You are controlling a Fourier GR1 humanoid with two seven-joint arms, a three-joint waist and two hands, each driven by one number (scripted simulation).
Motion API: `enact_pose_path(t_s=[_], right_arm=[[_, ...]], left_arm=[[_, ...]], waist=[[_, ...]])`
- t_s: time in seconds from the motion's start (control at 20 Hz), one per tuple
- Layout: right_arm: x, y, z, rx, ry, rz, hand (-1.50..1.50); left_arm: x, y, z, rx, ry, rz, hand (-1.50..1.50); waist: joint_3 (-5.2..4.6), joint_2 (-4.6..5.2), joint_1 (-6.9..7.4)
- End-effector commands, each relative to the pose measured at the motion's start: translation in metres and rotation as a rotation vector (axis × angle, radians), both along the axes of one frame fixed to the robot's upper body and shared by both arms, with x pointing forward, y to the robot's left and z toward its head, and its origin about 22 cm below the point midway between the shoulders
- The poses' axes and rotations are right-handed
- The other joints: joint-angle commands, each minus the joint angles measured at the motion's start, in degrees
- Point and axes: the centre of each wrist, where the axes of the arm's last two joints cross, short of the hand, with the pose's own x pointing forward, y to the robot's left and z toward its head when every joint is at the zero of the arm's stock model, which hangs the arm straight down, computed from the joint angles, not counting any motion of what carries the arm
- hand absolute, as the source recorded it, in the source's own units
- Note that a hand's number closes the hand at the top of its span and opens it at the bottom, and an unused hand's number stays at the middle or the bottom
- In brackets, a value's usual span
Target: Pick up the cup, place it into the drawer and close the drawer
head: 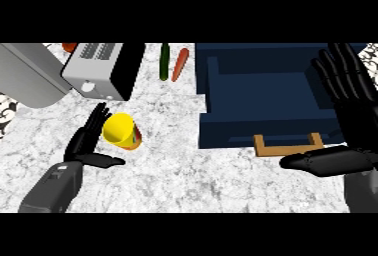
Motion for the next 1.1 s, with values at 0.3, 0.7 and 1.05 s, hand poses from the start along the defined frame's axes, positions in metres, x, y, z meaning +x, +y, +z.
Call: enact_pose_path(t_s=[0.3, 0.7, 1.05], right_arm=[[0.007, 0.003, -0.003, 0.009, 0.000, 0.017, -1.50], [0.006, -0.003, 0.000, 0.004, 0.009, 0.009, -1.50], [0.008, 0.002, 0.013, -0.028, 0.008, 0.004, -1.50]], left_arm=[[0.004, -0.005, 0.001, -0.040, -0.064, -0.053, -1.50], [-0.006, -0.025, -0.014, -0.106, -0.071, -0.082, -1.50], [0.004, -0.056, -0.013, -0.178, -0.178, -0.156, 1.50]], waist=[[-0.09, 0.39, -0.59], [-0.14, 0.54, -1.16], [-0.18, 0.31, -1.25]])
